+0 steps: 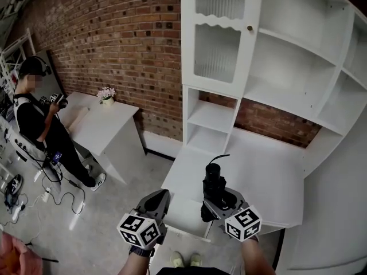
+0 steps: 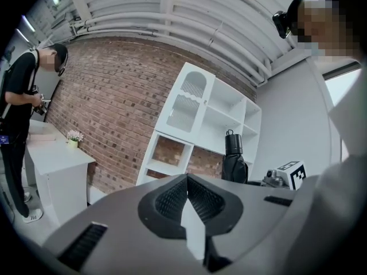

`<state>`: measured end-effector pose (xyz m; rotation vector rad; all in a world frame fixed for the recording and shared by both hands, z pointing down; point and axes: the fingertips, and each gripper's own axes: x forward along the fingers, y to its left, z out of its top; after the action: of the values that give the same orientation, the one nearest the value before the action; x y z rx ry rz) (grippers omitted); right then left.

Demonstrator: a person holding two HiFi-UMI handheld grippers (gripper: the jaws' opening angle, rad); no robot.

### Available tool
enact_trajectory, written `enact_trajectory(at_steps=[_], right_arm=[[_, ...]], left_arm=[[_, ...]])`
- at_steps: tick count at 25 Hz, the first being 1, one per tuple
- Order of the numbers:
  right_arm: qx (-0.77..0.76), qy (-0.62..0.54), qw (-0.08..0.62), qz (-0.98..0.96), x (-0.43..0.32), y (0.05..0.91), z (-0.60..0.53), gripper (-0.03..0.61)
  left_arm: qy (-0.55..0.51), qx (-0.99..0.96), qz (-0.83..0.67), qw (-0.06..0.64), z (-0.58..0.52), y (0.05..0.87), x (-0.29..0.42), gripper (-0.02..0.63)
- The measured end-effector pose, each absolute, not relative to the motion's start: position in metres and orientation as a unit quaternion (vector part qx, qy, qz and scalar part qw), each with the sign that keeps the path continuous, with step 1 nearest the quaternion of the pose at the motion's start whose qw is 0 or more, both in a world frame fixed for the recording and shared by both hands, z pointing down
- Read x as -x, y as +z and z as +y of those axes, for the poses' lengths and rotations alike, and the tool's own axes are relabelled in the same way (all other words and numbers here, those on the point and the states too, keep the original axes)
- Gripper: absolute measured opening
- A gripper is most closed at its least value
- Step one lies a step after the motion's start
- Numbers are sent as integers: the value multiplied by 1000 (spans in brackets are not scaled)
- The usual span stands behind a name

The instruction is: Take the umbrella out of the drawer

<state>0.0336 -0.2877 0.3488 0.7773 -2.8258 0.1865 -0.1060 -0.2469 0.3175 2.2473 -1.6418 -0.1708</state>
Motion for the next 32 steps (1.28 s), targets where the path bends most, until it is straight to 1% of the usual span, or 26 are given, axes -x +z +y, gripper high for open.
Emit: enact_trajectory(at_steps=[15,23,32], right_arm=[[-315,11,29,-949,-72,249,-294,213],[-337,-13,18,-941,-86,226,-293,213],[-345,-22,23,-938,-92,224,-299,213]], left_arm=[[-60,-804,-577,128,-249,251,96,6],[-65,-809,-574,106,-248,231,91,6],[-63,-808,-577,103,-251,230,87,6]])
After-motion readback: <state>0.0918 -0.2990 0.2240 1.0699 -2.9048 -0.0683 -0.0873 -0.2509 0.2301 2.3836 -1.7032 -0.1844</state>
